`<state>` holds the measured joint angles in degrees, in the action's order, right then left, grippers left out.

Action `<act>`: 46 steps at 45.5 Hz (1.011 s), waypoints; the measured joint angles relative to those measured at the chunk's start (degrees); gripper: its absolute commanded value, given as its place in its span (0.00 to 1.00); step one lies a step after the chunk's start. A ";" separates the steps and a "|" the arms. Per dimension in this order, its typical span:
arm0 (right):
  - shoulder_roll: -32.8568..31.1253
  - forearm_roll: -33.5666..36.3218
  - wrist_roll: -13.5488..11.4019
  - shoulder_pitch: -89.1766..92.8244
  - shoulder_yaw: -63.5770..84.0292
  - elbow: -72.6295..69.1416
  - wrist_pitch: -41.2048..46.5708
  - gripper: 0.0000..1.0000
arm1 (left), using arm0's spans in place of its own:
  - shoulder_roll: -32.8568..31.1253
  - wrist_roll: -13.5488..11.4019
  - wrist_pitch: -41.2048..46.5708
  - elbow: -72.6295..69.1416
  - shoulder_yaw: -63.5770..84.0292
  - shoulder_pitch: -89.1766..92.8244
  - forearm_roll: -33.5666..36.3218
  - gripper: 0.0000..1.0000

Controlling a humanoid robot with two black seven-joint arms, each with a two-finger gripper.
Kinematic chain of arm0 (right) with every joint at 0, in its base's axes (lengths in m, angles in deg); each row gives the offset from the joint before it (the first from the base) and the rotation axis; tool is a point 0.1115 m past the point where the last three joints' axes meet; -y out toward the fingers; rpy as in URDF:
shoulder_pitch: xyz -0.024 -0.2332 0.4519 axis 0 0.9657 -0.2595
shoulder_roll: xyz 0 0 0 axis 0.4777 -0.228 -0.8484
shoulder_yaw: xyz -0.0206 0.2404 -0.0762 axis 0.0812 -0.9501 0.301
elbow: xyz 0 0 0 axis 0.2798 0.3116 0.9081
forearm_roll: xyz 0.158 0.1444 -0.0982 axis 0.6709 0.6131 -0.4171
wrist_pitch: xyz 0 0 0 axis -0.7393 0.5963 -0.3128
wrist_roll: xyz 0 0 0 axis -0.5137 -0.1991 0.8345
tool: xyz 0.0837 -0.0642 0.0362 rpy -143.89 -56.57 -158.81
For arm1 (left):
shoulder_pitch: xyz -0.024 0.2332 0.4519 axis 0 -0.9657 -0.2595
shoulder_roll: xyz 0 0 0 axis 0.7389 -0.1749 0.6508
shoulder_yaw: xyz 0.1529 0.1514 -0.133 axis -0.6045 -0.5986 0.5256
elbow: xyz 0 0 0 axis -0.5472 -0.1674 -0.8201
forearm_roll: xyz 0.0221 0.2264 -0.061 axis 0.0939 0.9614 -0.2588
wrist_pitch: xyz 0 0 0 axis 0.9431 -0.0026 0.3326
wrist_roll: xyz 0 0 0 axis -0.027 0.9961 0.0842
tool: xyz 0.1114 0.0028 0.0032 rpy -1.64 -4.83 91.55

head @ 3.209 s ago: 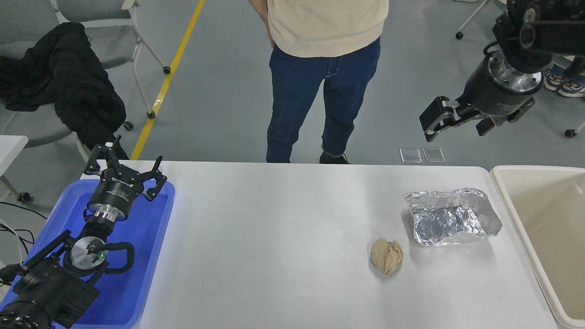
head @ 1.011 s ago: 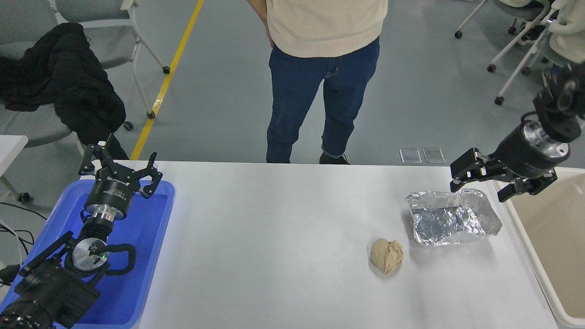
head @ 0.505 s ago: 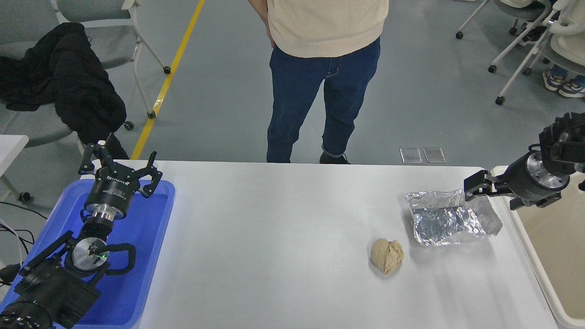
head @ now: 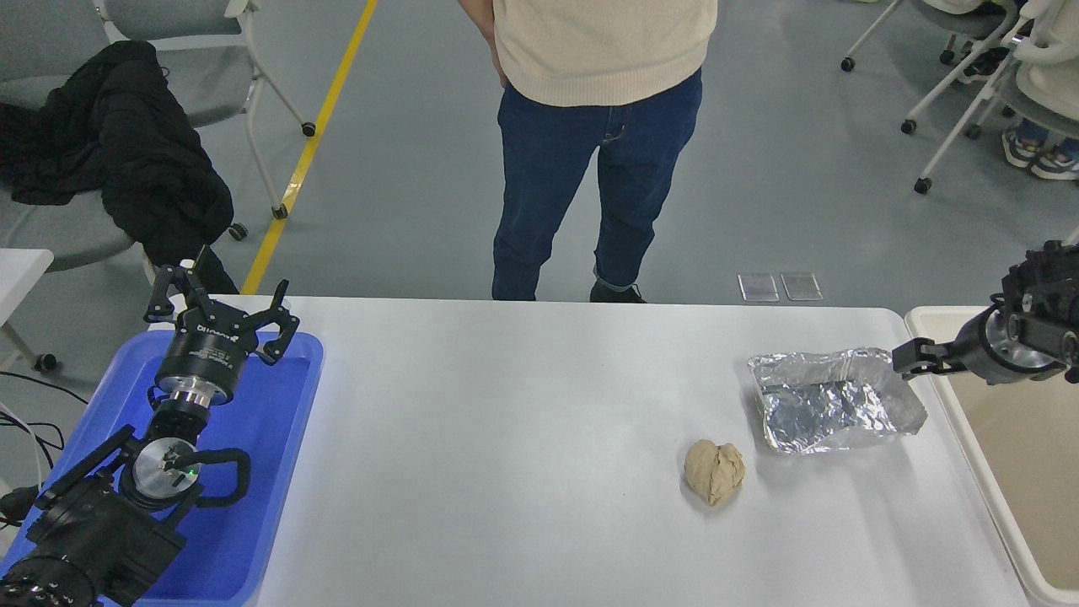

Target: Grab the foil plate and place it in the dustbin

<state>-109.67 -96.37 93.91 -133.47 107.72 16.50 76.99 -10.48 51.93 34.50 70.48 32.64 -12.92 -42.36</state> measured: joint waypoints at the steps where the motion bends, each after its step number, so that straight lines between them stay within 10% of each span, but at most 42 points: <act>1: 0.08 0.00 0.02 0.46 -0.41 0.31 -0.19 1.00 | 0.00 0.00 0.00 0.00 0.00 0.00 -0.01 1.00; 46: 1.00 5.18 -0.01 16.52 -13.78 7.21 -19.25 1.00 | 0.00 0.00 0.00 0.00 0.00 0.00 0.00 1.00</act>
<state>-108.68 -91.18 93.91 -116.94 93.94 23.71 57.74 -10.48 51.93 34.50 70.48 32.64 -12.92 -42.36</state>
